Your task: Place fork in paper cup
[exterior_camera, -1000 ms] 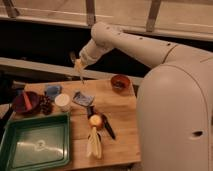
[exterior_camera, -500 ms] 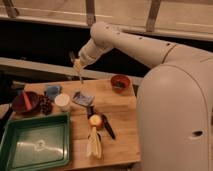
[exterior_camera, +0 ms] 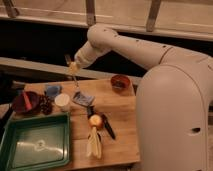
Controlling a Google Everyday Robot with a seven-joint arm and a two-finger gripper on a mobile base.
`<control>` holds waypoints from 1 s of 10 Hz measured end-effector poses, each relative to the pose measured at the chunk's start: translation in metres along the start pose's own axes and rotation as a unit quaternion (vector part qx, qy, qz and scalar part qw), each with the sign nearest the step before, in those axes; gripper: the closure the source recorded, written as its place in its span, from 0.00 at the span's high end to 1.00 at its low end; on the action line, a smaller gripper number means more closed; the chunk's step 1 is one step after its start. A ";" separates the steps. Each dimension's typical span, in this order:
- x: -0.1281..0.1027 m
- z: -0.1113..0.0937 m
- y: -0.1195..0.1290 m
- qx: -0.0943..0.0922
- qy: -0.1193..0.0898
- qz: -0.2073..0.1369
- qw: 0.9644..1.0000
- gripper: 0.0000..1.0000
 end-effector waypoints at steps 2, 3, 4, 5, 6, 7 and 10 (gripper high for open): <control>-0.006 0.028 0.038 -0.027 0.002 -0.023 0.999 0.00; -0.011 0.044 0.054 -0.042 0.003 -0.036 0.998 0.00; -0.016 0.056 0.068 -0.055 0.004 -0.046 0.997 0.00; -0.020 0.070 0.080 -0.068 0.004 -0.058 0.996 0.00; -0.024 0.085 0.086 -0.079 0.007 -0.070 0.994 0.00; -0.026 0.095 0.090 -0.085 0.012 -0.078 0.993 0.00; -0.027 0.118 0.079 -0.075 0.031 -0.094 0.992 0.00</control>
